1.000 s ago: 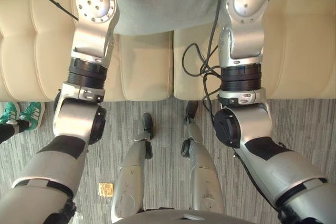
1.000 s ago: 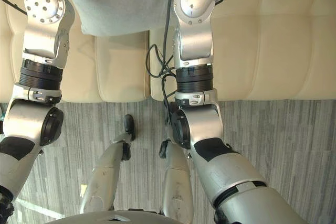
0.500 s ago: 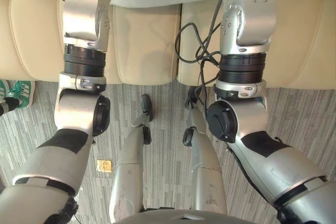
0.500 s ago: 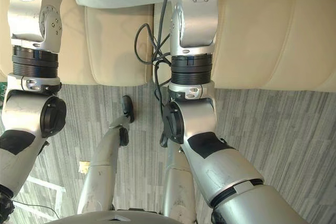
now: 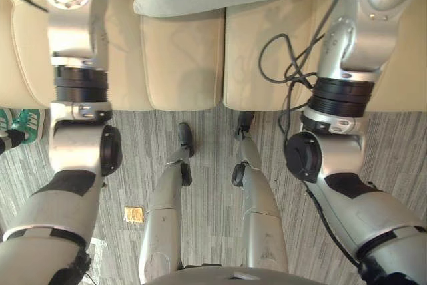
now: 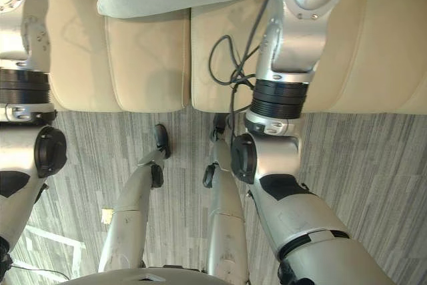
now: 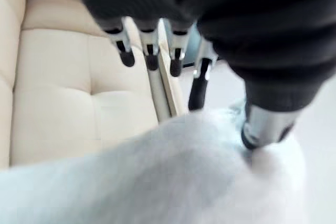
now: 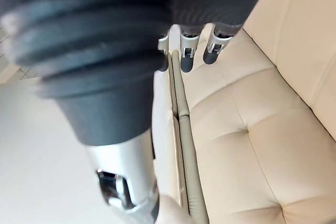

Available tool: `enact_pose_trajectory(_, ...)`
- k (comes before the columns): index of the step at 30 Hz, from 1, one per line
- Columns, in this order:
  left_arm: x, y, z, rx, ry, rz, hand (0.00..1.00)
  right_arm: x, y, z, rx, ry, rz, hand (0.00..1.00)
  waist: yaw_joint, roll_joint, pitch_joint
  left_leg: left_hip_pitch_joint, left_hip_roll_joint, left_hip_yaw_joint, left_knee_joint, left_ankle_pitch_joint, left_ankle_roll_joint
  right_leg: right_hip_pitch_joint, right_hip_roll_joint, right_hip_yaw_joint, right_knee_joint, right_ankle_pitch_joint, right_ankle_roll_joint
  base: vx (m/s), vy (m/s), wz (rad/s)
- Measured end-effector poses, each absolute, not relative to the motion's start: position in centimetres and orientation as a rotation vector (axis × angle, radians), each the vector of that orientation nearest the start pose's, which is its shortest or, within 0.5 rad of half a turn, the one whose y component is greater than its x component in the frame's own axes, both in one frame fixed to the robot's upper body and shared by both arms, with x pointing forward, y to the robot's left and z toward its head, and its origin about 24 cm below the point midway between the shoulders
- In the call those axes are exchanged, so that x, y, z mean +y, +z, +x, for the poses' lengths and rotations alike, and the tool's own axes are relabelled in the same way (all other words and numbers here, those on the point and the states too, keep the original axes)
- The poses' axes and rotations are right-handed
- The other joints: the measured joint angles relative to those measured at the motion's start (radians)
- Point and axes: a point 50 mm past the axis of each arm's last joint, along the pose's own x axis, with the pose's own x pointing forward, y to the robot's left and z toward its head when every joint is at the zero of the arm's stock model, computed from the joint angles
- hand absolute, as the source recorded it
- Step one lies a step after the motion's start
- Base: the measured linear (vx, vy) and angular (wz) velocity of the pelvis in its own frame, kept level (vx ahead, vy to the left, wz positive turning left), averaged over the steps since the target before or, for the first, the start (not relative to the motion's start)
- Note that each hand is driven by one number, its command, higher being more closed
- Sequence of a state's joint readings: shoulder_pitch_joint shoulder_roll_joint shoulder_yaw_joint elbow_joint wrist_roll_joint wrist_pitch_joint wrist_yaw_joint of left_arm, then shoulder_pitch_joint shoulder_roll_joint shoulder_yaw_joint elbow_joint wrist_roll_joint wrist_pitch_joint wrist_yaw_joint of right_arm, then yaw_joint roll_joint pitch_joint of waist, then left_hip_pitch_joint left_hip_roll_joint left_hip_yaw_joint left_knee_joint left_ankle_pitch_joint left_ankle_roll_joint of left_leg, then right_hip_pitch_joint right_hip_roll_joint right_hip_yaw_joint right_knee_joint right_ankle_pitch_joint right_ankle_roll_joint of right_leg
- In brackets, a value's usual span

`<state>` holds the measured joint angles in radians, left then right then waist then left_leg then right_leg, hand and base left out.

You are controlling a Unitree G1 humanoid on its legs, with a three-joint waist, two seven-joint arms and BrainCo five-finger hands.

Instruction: Pick up cushions and gather them together orderly.

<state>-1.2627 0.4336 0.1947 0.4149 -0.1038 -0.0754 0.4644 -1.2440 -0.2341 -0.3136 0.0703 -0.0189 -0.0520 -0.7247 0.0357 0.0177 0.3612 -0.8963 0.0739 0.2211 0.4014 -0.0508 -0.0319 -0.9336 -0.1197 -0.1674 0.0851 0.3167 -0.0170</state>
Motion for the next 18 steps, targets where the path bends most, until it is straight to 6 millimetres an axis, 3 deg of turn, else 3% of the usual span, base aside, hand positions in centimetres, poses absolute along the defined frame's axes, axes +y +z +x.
enact_pose_trajectory(3,24.4,38.7,33.1,-0.964,0.555,-0.051,0.00,-22.5,39.2,28.5,-1.172,-0.720,0.359,0.00,-0.001,0.000,0.000,0.014,0.014,0.000,0.027,-0.016,0.007,0.032,0.011,-0.001,0.000,-0.017,-0.006,-0.04,-0.028,-0.06)
enact_pose_trajectory(5,28.1,37.0,32.6,-0.914,0.639,0.008,0.00,-23.9,38.2,28.1,-1.181,-0.717,0.283,0.00,-0.006,0.000,0.000,0.028,0.031,0.006,0.042,-0.034,0.013,0.060,0.022,0.000,-0.019,-0.043,0.005,-0.03,-0.048,-0.13)
enact_pose_trajectory(8,32.1,34.5,32.0,-0.815,0.734,0.061,0.00,-25.3,37.3,28.0,-1.168,-0.694,0.199,0.00,-0.006,0.000,0.000,0.042,0.043,0.016,0.040,-0.034,0.013,0.078,0.031,-0.005,-0.038,-0.044,0.010,0.00,-0.044,-0.12)
enact_pose_trajectory(11,34.6,32.5,31.5,-0.747,0.785,0.026,0.00,-25.9,37.0,28.0,-1.156,-0.641,0.109,0.00,-0.003,0.000,0.000,0.038,0.056,0.020,0.052,-0.037,0.004,0.079,0.040,-0.009,-0.045,-0.022,0.013,0.01,-0.046,-0.09)
enact_pose_trajectory(14,34.9,31.7,31.5,-0.728,0.775,0.010,0.00,-25.3,36.9,28.2,-1.157,-0.586,0.082,0.00,-0.008,0.000,0.000,0.039,0.061,0.016,0.055,-0.041,0.000,0.080,0.043,-0.013,-0.045,-0.010,-0.002,0.01,-0.036,-0.05)
enact_pose_trajectory(16,34.6,29.9,31.2,-0.715,0.754,-0.025,0.00,-25.2,35.2,28.5,-1.119,-0.551,0.047,0.00,-0.009,0.000,0.000,0.049,0.066,0.012,0.065,-0.045,-0.002,0.097,0.047,-0.015,-0.044,-0.010,-0.002,0.00,-0.010,0.02)
enact_pose_trajectory(18,33.4,26.8,30.6,-0.714,0.723,-0.076,0.00,-25.1,32.3,28.0,-1.066,-0.533,0.010,0.00,-0.007,0.000,0.000,0.078,0.069,0.013,0.057,-0.046,-0.003,0.120,0.049,-0.015,-0.029,-0.021,-0.006,0.01,-0.001,0.10)
